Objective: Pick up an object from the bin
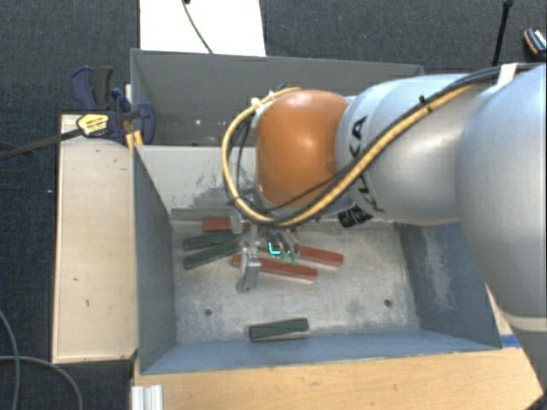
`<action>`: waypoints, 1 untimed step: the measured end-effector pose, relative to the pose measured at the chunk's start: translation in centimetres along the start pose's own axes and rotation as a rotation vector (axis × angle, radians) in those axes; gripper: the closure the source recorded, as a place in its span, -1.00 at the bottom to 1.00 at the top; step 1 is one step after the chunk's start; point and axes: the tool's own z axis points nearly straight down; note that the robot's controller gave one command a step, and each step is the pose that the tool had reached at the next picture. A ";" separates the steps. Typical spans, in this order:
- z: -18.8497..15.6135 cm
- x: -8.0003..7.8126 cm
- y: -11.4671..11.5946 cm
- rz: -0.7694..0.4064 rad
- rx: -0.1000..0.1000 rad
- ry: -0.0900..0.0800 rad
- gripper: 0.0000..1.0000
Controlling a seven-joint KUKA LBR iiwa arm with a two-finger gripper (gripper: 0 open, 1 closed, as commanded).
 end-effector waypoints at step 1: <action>9.1 -2.8 -7.6 -0.030 0.004 -0.001 -1.00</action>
Offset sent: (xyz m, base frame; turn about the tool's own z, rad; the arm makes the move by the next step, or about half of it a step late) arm 0.0282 -0.0706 -0.0866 -0.0363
